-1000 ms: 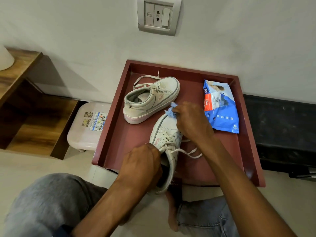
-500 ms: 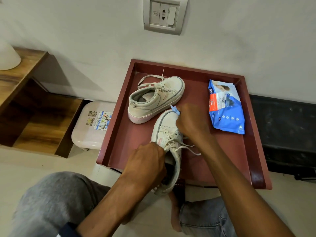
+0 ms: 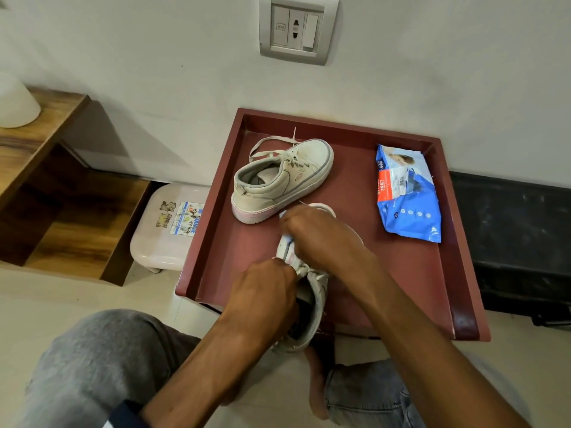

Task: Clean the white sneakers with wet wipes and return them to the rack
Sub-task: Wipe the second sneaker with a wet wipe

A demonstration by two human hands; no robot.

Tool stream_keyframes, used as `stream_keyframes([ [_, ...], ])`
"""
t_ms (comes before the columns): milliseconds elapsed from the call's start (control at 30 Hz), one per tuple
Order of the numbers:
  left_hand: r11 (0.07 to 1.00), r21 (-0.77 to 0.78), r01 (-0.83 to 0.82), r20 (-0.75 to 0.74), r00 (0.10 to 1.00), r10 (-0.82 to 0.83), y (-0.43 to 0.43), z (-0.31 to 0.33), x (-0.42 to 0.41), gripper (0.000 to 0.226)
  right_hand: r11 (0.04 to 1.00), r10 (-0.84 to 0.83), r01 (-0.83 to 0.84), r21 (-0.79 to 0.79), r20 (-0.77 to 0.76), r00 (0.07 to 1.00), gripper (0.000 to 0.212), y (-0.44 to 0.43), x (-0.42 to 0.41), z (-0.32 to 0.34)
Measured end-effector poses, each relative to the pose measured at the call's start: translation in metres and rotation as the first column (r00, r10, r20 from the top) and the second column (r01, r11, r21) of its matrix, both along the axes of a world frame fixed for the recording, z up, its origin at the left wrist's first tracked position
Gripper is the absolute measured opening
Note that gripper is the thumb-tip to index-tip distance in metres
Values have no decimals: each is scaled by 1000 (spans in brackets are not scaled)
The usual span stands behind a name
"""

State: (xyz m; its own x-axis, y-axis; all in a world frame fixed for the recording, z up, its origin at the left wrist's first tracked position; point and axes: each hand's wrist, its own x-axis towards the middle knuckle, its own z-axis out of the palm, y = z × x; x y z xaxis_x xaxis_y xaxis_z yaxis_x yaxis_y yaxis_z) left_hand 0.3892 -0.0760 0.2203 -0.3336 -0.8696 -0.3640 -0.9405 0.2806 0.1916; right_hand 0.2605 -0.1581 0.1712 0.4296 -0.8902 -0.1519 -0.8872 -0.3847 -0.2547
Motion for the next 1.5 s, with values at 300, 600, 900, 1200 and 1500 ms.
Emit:
stream_keyframes([
  [300, 998, -54, -13, -17, 1000, 12, 2, -6, -1, 23, 1000, 30, -30, 3, -27, 999, 24, 0, 0, 11],
  [600, 999, 10, -39, 41, 998, 38, -2, -7, -3, 22, 933, -351, 357, -53, 88, 932, 35, -2, -27, 13],
  [900, 999, 31, -14, 25, 1000, 13, -5, -7, -2, 15, 847, -531, 531, -7, -7, 847, 7, 10, -39, 26],
  [1200, 998, 44, 43, -18, 999, -42, -9, -7, 2, 16, 824, -507, 527, 207, -146, 850, 18, 57, -17, 43],
  [1500, 994, 73, 83, -43, 996, -80, -13, -6, 3, 20, 778, -628, 628, 1, 17, 778, 8, 31, -23, 35],
])
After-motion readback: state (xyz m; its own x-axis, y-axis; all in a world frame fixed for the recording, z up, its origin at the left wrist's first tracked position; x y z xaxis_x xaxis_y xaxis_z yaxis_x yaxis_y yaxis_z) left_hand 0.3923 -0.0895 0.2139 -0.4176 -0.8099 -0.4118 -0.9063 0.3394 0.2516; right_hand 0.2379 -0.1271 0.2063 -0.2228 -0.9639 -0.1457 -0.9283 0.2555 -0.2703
